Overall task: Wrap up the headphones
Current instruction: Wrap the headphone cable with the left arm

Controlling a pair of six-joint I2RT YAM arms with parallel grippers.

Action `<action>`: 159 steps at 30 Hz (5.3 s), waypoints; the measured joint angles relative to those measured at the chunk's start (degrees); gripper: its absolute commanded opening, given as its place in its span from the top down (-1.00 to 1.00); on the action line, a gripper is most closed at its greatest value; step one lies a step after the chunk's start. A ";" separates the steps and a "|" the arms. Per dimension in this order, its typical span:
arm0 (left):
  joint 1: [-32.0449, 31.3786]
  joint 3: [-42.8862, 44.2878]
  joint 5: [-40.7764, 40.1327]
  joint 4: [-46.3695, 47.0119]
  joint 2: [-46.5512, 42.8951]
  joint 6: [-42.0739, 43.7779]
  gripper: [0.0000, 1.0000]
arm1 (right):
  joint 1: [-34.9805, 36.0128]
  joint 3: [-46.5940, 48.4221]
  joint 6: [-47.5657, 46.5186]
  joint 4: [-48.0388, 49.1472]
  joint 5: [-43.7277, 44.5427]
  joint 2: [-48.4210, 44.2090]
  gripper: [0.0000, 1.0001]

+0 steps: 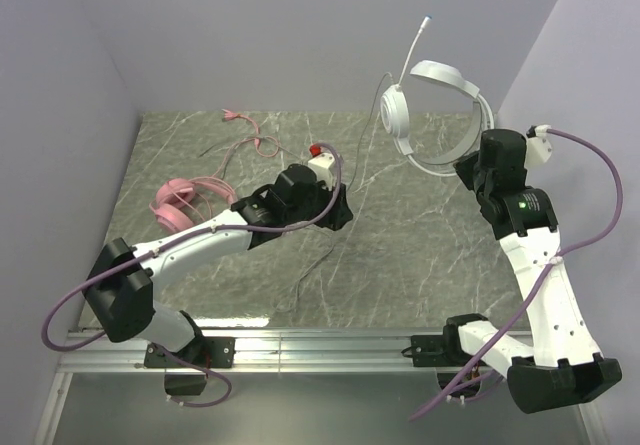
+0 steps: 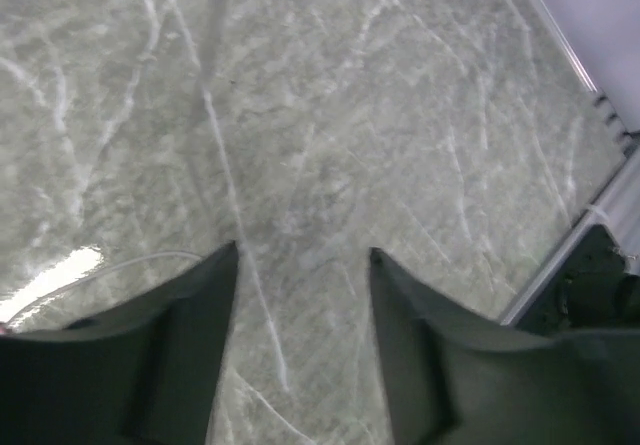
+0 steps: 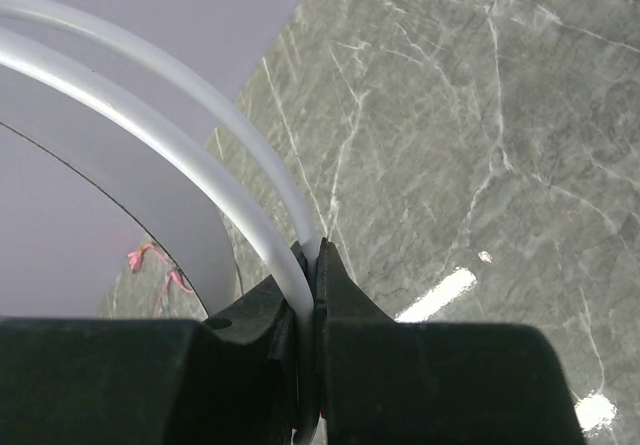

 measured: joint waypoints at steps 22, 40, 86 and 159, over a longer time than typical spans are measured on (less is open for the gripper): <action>7.52 7.72 -3.58 20.63 15.98 1.79 -0.48 | 0.00 -2.60 2.08 0.00 -5.18 -2.73 1.00; 7.28 5.92 12.07 31.69 22.40 -0.07 0.52 | 0.00 -0.13 6.99 -1.27 -4.87 0.17 1.00; -7.56 16.48 5.95 -3.04 15.15 10.60 0.67 | 4.70 4.61 10.69 -5.27 15.41 15.91 1.00; -4.96 17.42 -17.42 -9.75 -3.19 69.96 0.99 | 11.58 -15.85 -29.18 12.02 7.93 4.79 1.00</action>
